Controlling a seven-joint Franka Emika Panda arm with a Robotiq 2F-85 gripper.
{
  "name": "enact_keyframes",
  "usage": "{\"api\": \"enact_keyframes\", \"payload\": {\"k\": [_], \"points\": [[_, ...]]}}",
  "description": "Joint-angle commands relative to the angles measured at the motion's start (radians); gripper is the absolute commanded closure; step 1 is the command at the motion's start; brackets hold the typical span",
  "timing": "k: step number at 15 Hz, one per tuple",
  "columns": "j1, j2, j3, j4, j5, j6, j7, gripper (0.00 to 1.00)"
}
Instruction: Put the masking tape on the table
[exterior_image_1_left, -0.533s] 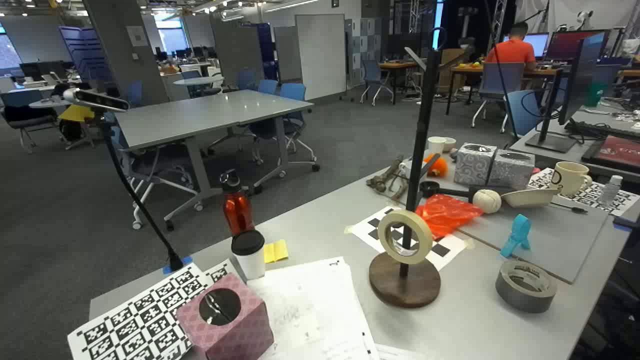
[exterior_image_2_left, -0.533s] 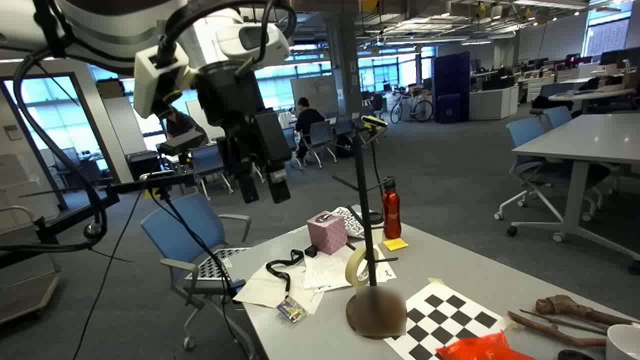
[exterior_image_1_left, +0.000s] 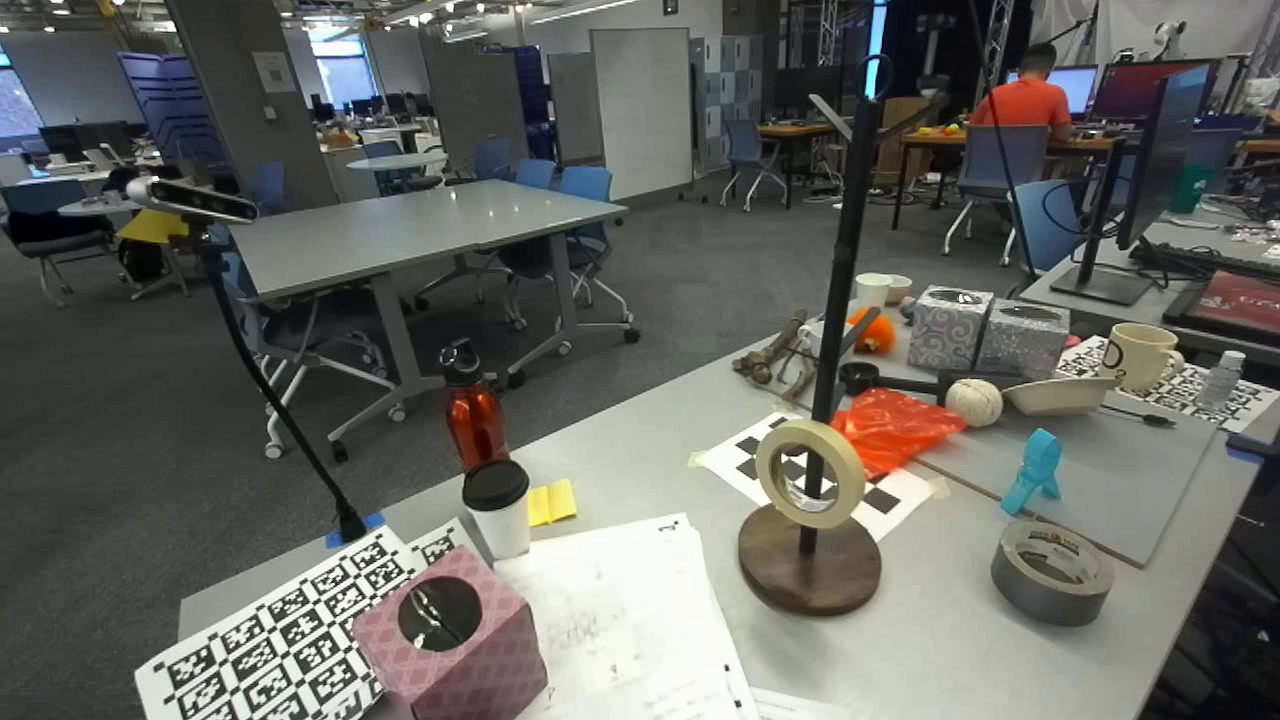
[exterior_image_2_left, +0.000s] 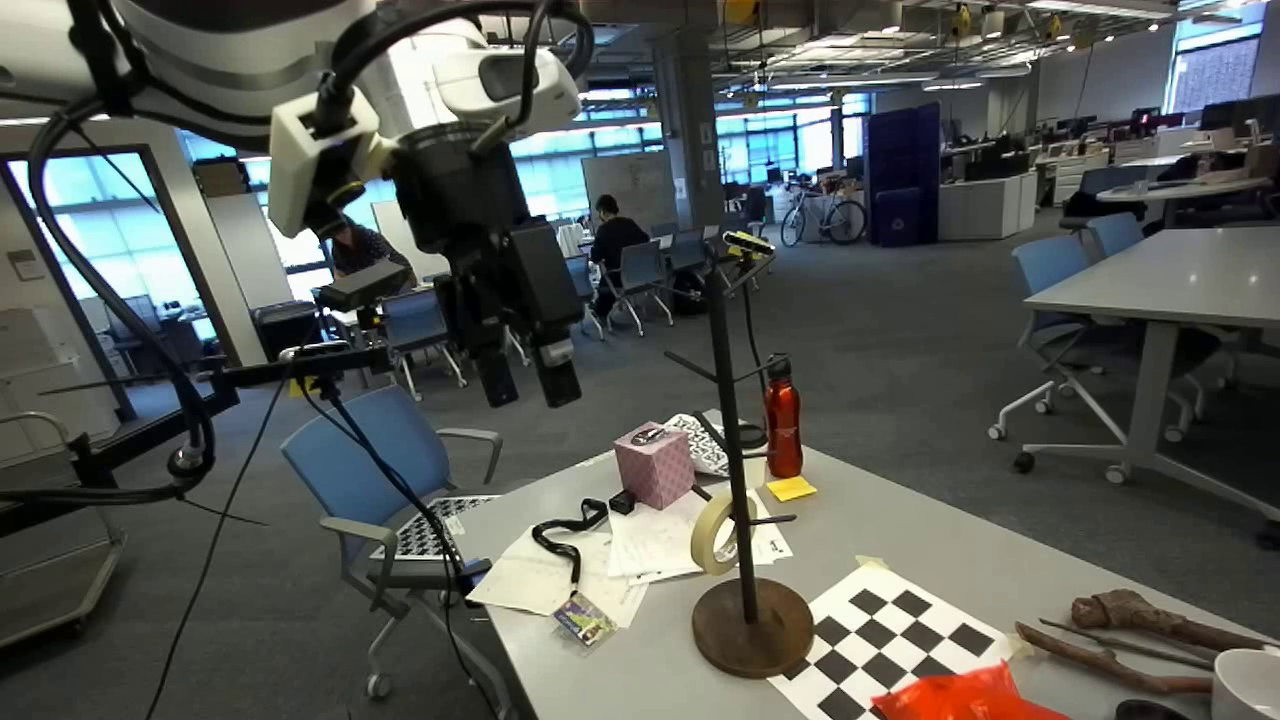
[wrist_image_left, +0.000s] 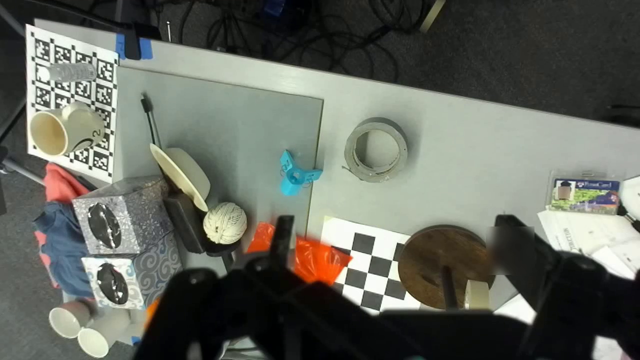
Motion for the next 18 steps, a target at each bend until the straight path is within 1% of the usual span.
{"api": "enact_keyframes", "payload": {"k": [1,12,18], "points": [[0.014,0.001,-0.011,0.002,-0.005,-0.003,0.005,0.0],[0.014,0.001,-0.011,0.002,-0.005,-0.003,0.005,0.0],[0.041,0.017,0.015,0.001,0.048,-0.022,0.053,0.0]]}}
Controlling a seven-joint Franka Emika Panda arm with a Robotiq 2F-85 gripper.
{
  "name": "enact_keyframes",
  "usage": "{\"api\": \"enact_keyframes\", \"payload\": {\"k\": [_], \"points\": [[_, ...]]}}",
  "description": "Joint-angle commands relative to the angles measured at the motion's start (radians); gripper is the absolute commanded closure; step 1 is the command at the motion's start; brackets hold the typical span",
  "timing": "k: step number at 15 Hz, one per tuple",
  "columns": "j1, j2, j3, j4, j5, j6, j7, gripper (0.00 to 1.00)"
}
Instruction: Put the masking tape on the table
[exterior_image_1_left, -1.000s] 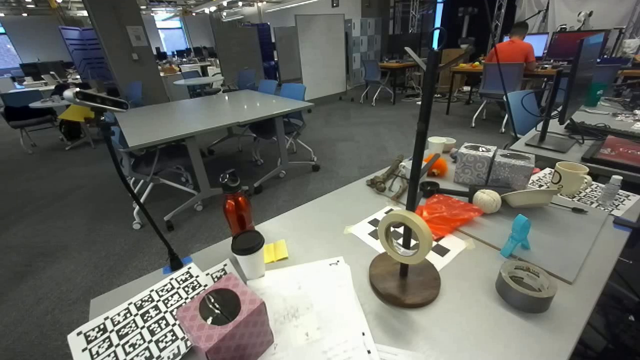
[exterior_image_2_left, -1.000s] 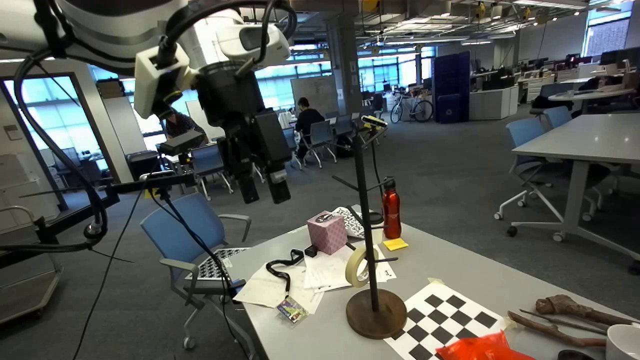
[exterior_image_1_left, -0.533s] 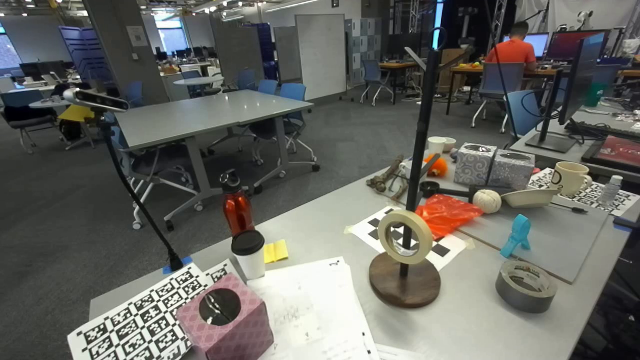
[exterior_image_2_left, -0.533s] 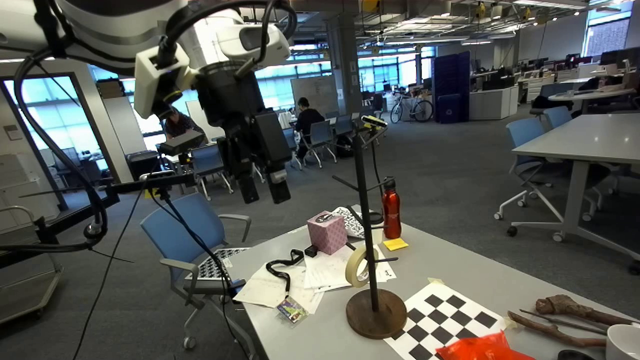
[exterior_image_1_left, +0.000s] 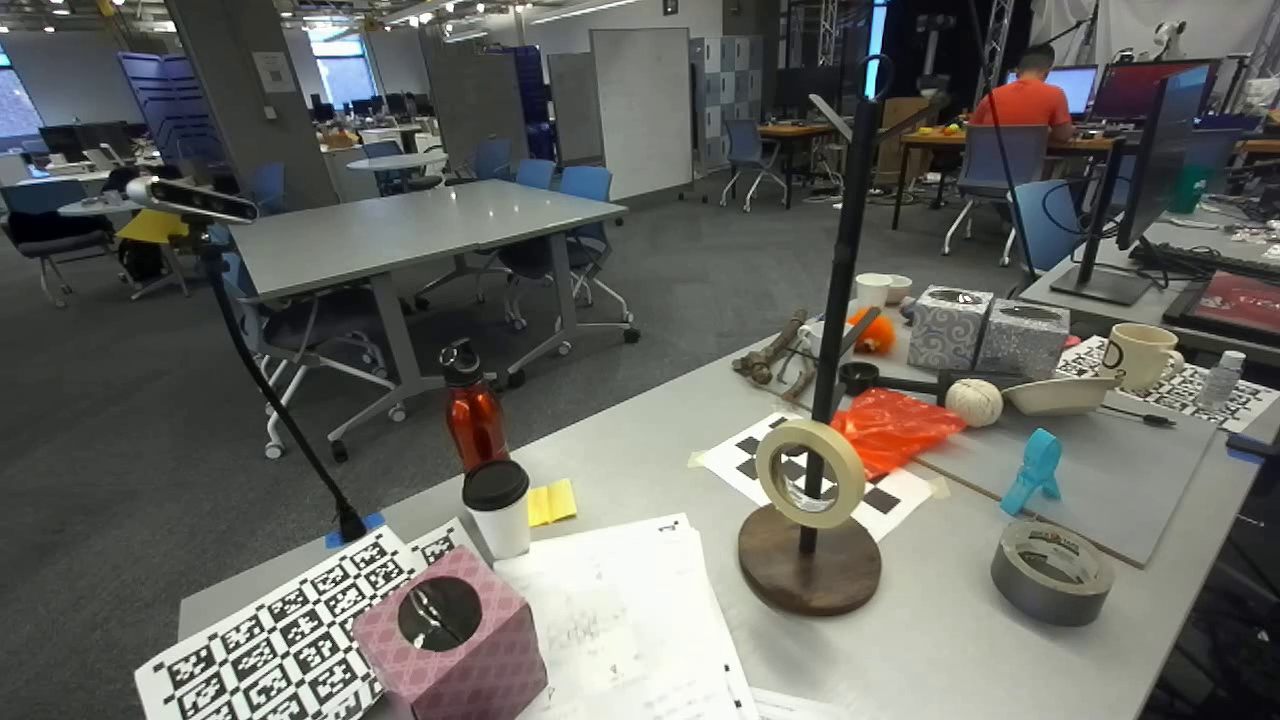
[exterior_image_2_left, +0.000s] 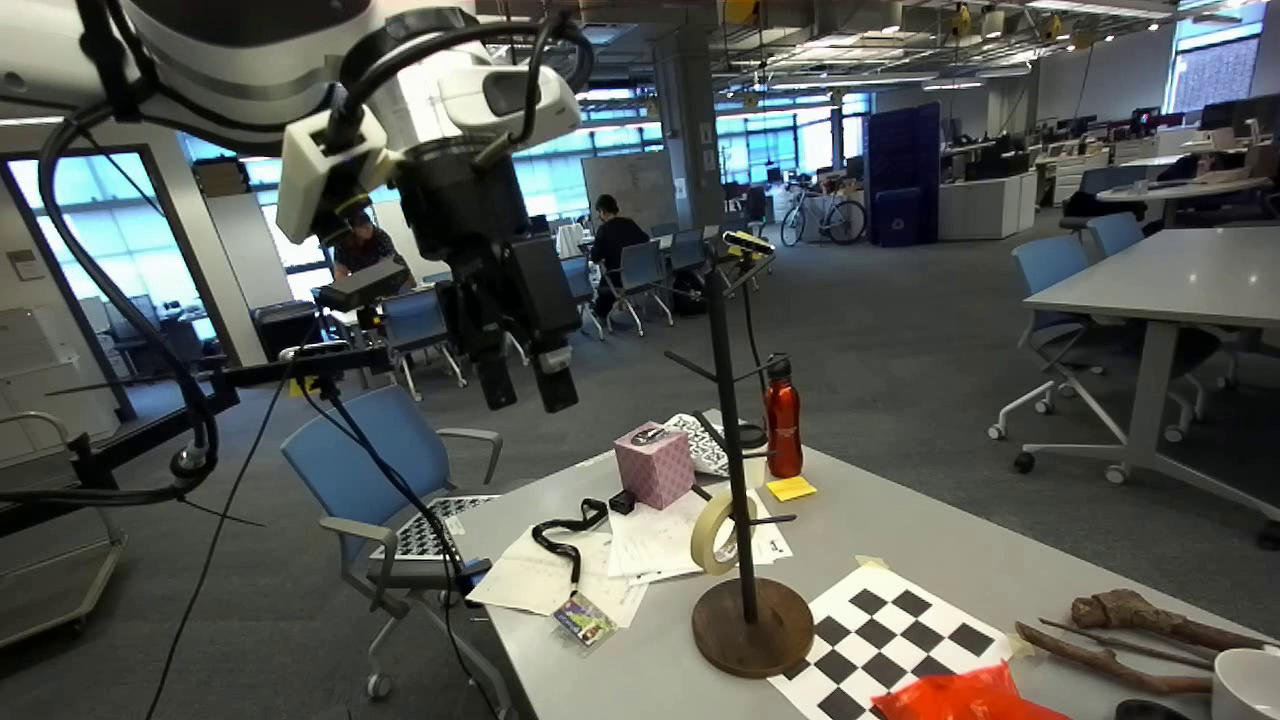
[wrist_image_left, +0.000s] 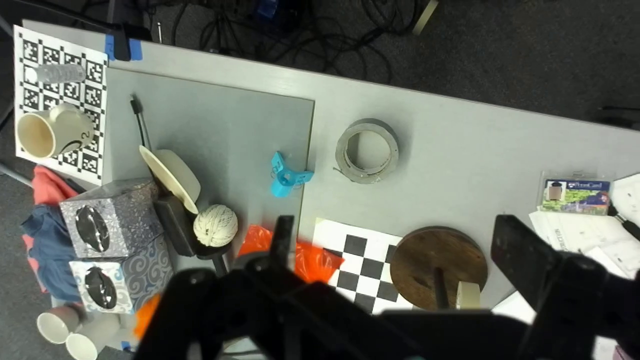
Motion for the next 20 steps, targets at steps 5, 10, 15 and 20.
{"api": "enact_keyframes", "payload": {"k": [5,10,15,20], "points": [[0.075,0.02,0.048,-0.032,0.147,0.001,0.107,0.0],[0.101,0.036,0.111,-0.082,0.195,0.087,0.241,0.0],[0.11,0.075,0.16,-0.14,0.202,0.244,0.369,0.0],[0.108,0.096,0.161,-0.155,0.179,0.264,0.384,0.0]]}}
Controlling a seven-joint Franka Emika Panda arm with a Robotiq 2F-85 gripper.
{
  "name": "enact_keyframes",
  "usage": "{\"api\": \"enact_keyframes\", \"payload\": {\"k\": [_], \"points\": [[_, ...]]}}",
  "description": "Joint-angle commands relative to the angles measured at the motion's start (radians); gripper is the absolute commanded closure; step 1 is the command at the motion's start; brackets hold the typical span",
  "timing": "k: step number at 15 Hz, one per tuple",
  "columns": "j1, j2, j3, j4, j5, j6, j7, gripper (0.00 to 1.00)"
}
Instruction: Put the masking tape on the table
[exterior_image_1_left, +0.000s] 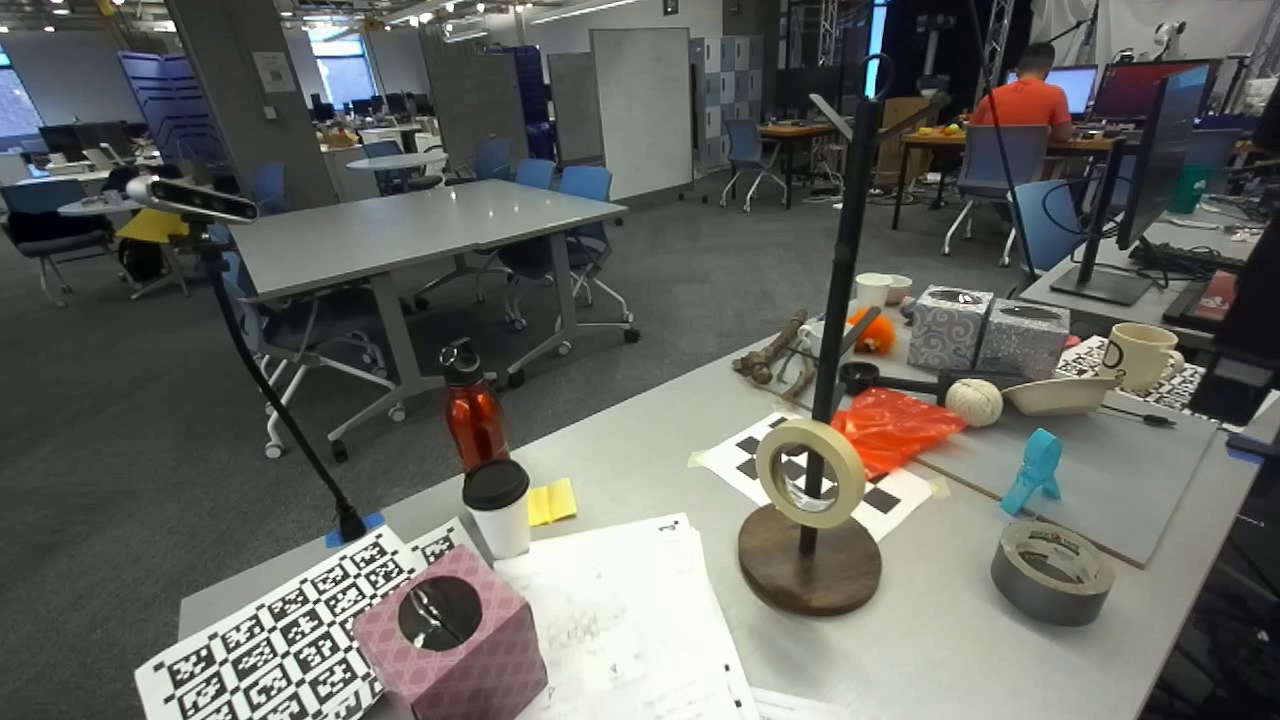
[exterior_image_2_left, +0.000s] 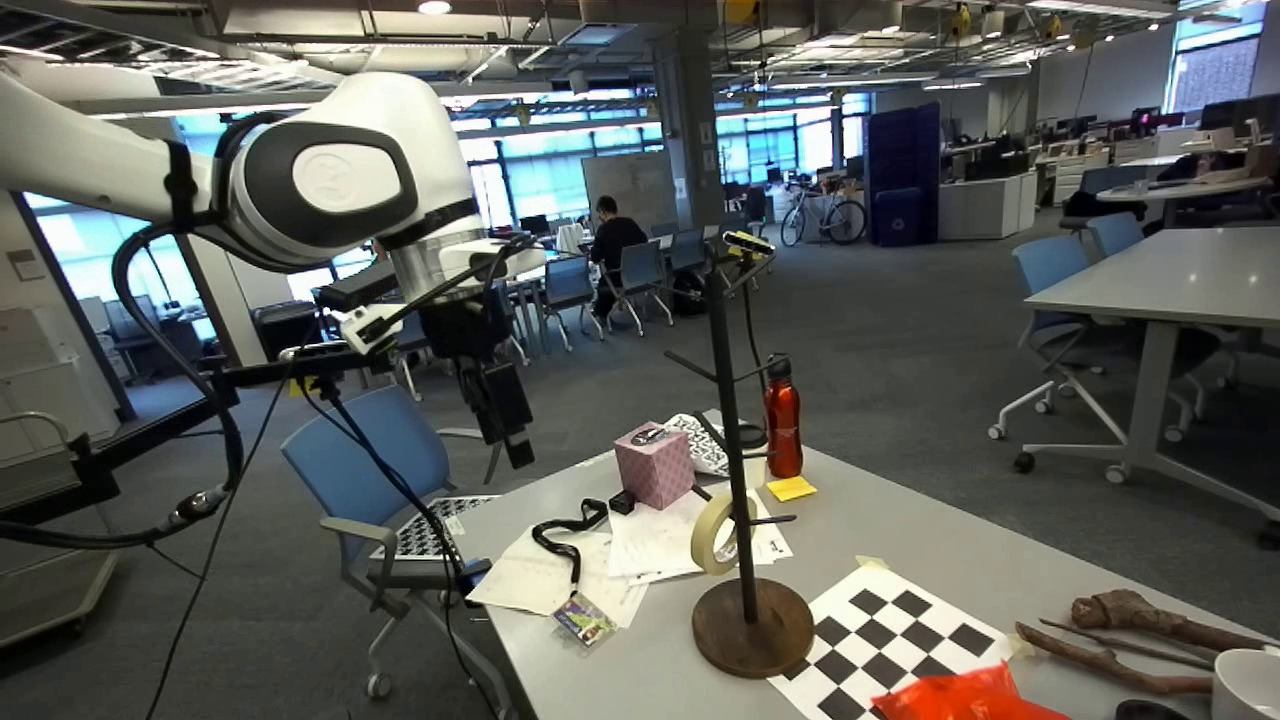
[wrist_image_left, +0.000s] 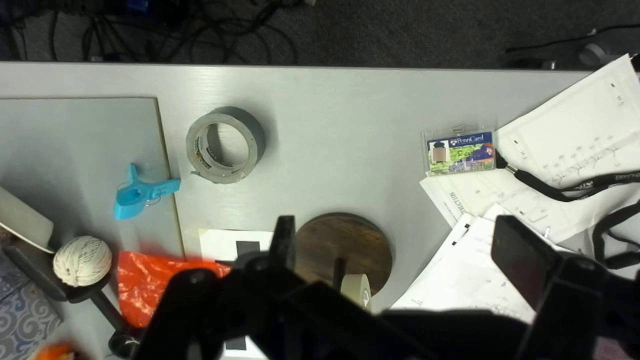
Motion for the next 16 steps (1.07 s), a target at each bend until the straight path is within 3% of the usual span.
{"api": "enact_keyframes", "payload": {"k": [1,5,7,16], "points": [[0.003,0.004,-0.003,0.0,-0.001,0.0,0.003,0.0],[0.003,0.004,-0.003,0.0,-0.001,0.0,0.004,0.0],[-0.003,0.017,-0.002,-0.025,-0.035,0.055,-0.005,0.0],[-0.014,0.15,-0.022,-0.145,-0.099,0.499,-0.055,0.0]]}}
